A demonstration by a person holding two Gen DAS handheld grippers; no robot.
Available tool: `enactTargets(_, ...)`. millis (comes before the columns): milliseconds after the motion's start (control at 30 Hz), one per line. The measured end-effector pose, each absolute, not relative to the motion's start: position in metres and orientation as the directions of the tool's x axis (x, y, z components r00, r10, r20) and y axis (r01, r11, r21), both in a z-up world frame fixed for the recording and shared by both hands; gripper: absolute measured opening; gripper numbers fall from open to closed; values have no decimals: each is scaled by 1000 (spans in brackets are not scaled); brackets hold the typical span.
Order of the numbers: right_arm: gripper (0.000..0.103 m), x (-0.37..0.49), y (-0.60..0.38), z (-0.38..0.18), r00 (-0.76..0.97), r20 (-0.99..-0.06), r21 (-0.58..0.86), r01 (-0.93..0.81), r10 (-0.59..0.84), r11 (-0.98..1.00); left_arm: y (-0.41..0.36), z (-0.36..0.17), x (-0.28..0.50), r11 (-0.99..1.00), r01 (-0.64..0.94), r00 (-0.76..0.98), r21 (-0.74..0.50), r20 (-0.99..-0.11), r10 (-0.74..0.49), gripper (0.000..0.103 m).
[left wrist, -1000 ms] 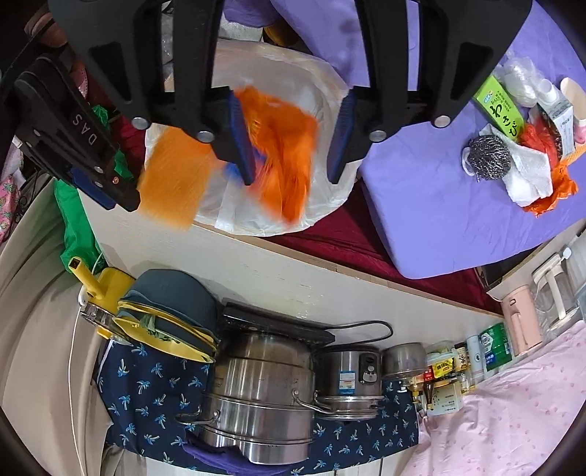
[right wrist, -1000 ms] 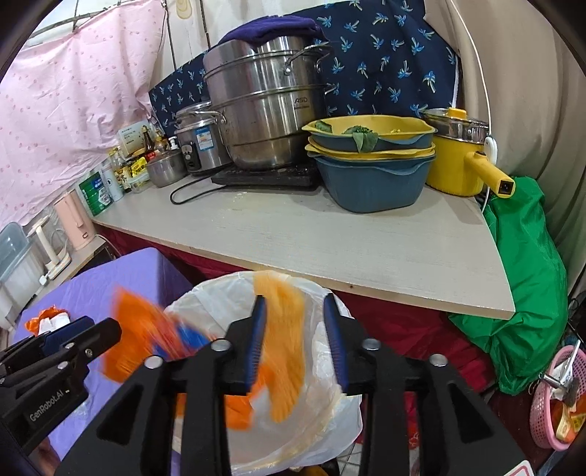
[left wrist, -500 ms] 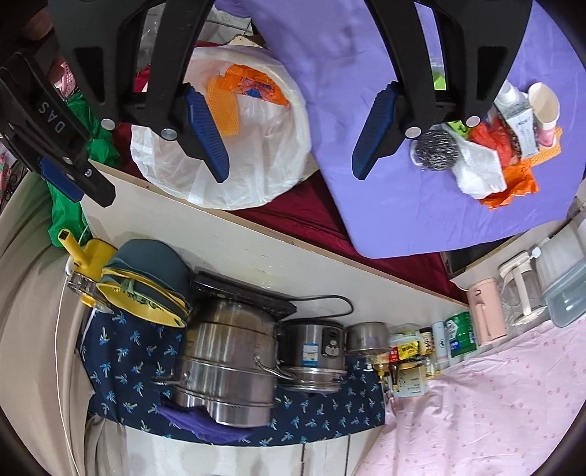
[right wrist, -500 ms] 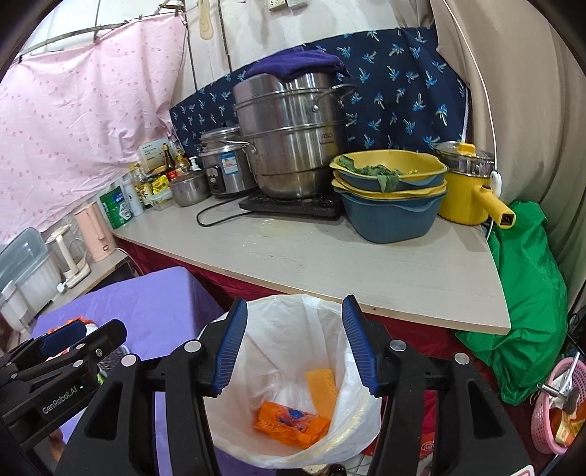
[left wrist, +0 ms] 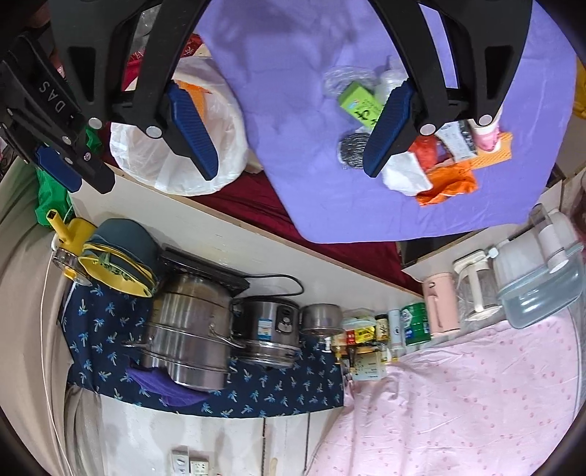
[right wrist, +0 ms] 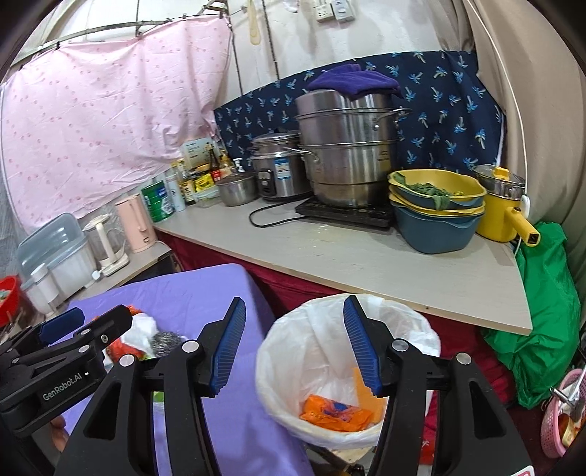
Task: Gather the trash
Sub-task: 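Move both open tools back toward the trash pile on the table, then grasp the pink-and-white paper cup with the left tool while the right tool grasps the clear plastic bag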
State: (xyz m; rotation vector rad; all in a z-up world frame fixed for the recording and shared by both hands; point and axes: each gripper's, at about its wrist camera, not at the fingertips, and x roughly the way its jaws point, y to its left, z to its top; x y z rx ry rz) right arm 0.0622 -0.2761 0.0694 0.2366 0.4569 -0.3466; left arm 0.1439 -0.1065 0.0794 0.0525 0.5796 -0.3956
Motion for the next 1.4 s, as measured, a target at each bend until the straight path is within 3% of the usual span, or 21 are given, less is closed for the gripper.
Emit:
enactTargets(300,59,65,-228,61,847,-491,135,305,-203,943,-47,67,138,959,284,791,-13,-561,-242,78)
enactTargets(767,59,93,-162,3,793,-606,160,205,-68,966,62,9,150,996,88,752,-16,-654,-77,78)
enactTargets(933,59,106,-143,-18,767,-642,178,176,-21,968,86,-8,154,999,43,738,-12,-674,-40,85)
enactTargets(1400,59,171,-87,-61,701,-707,226,94,96,970,121,-41,176,1000,-10,689,-22,-725,-9,86)
